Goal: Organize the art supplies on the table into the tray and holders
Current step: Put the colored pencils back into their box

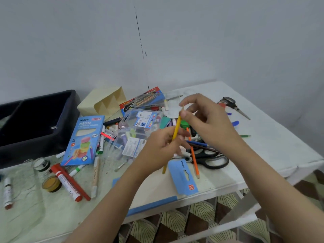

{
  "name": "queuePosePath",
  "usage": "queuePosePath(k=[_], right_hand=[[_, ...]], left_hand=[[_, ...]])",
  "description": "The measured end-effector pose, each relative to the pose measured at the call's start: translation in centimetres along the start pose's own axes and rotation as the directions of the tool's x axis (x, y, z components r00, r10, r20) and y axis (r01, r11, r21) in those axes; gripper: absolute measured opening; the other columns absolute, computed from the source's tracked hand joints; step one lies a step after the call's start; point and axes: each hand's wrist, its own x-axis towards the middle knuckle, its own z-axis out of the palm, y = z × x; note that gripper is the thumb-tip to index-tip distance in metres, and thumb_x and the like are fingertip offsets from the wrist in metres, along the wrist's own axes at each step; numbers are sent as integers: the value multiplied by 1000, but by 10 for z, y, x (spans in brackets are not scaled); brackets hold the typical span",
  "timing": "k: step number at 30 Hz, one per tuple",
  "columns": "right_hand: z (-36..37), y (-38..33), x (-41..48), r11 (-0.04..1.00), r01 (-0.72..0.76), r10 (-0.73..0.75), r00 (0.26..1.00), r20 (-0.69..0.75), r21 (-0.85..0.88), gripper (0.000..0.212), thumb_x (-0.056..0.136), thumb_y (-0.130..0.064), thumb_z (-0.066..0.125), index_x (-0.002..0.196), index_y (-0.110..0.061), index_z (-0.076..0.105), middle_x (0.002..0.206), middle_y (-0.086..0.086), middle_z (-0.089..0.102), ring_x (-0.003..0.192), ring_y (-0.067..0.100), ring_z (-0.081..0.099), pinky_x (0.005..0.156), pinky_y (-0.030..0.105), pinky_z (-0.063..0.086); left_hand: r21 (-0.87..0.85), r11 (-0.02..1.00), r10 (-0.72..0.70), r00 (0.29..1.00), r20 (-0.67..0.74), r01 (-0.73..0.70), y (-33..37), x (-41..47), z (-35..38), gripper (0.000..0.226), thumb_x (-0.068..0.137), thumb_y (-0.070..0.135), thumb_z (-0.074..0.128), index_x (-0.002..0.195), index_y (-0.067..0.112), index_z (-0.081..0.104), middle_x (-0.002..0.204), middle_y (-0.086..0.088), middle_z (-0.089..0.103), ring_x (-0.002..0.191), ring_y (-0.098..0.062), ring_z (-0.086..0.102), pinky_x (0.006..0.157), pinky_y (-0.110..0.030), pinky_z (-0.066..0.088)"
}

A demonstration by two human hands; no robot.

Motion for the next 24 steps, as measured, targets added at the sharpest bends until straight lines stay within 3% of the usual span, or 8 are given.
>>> queuePosePath(k=[4,7,9,15,17,19,22,24], right_hand=[[-8,41,-10,932,-200,227,972,59,-301,24,93,-38,50,113,-25,53,91,-4,59,72,2,53,65,20,42],[-14,71,-24,702,-153,300,949,94,-696,23,93,-36,52,109,-22,61,104,-1,53,95,14,49,73,26,38],[-16,83,-33,642,-168,353,931,94,-748,17,92,-28,56,104,-21,65,105,-1,51,99,16,47,74,25,38],[-18,89,-32,783,-195,262,964,30,-590,7,92,-17,55,88,-22,58,88,-7,53,78,9,51,70,20,42],[-19,81,-28,887,-208,197,978,-71,-412,10,93,-15,53,87,-22,57,81,-11,56,68,3,53,61,11,39],[-21,68,-21,972,-176,142,967,-212,-154,12,94,-13,53,88,-21,59,81,-9,62,72,0,57,66,10,42],[-24,42,-8,978,-80,146,921,-362,191,14,96,-9,51,90,-18,59,83,-3,67,73,10,62,74,25,51],[-26,25,2,965,-42,138,920,-366,258,12,95,-7,51,92,-15,60,79,-2,68,71,6,62,69,19,49]], left_hand=[[-171,980,-120,988,-98,102,-13,1,3,21,98,16,42,97,17,63,77,-5,71,58,-16,60,50,-25,48],[-283,947,-197,970,-142,151,-17,-1,-2,26,100,12,37,101,11,63,82,-11,70,60,-18,63,50,-25,49],[-327,931,-225,962,-157,164,-19,-2,-4,28,101,12,35,103,8,62,83,-9,71,65,-21,67,51,-22,50],[-335,928,-246,942,-230,161,-23,0,-7,31,101,9,34,99,13,64,88,-6,72,76,-13,68,61,-20,54],[-339,930,-238,936,-257,144,-25,2,-7,30,101,10,35,99,14,65,93,-5,72,83,-12,68,67,-20,54],[-325,938,-223,927,-302,120,-28,6,-7,30,100,12,37,97,20,65,97,1,71,93,-12,67,79,-22,53],[-337,937,-216,907,-361,89,-28,11,-9,28,100,14,40,97,23,66,103,5,69,104,-13,64,93,-26,49],[-380,920,-229,921,-315,99,-27,11,-12,27,100,14,39,100,20,65,106,1,70,107,-14,63,97,-28,48]])
